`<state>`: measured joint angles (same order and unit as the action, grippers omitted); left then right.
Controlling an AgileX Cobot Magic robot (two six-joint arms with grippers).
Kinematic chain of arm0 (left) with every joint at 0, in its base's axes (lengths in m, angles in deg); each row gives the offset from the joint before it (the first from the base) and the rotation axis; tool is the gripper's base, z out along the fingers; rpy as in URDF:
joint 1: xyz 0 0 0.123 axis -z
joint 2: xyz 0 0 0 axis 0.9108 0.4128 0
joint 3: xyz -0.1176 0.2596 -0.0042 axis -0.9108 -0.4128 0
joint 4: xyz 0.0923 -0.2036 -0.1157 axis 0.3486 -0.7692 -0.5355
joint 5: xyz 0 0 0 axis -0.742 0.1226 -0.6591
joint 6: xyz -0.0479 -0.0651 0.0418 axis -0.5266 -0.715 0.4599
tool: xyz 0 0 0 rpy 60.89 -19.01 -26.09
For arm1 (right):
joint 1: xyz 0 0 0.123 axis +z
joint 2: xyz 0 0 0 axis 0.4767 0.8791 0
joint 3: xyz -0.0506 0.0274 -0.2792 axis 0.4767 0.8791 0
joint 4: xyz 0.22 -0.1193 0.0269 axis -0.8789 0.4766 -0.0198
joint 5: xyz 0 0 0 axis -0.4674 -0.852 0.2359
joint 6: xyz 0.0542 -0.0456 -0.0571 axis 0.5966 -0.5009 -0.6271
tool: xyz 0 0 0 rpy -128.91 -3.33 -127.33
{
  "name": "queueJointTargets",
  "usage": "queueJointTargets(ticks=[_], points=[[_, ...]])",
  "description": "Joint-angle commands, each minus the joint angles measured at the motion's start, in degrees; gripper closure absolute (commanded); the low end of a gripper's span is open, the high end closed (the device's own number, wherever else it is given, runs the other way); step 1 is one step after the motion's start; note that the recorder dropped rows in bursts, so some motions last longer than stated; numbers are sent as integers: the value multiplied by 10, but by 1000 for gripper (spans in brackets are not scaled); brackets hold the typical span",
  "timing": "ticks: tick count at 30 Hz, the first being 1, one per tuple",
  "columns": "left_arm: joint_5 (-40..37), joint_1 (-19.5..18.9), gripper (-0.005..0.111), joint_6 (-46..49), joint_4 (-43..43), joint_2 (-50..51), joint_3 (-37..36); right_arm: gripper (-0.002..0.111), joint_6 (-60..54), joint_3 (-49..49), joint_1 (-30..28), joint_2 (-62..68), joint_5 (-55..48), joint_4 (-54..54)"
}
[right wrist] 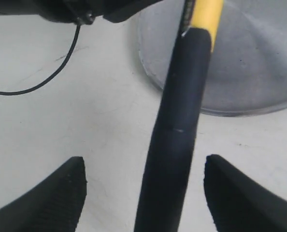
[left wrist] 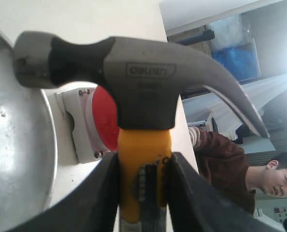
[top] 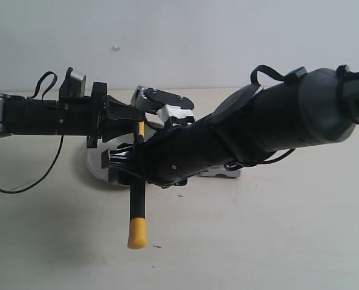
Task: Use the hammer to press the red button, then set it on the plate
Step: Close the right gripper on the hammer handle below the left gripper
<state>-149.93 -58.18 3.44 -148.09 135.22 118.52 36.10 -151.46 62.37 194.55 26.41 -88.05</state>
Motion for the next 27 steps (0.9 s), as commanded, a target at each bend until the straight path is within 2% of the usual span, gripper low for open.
queueJointTargets(ticks=[1,14,17,19,20,23,27], points=[[-31,2,107,2,-32,-13,0,42,18,-7,1,20,29,-7],[-31,2,107,2,-32,-13,0,47,28,-29,1,66,31,-16],[-31,2,107,2,-32,-13,0,61,28,-29,1,66,31,-16],[-31,2,107,2,-32,-13,0,76,28,-29,1,66,31,-16],[-31,2,107,2,-32,-13,0,87,25,-29,1,66,31,-16],[-31,2,107,2,-32,-13,0,108,6,-29,1,66,29,-16],[-31,2,107,2,-32,-13,0,108,0,-29,1,66,21,-16]])
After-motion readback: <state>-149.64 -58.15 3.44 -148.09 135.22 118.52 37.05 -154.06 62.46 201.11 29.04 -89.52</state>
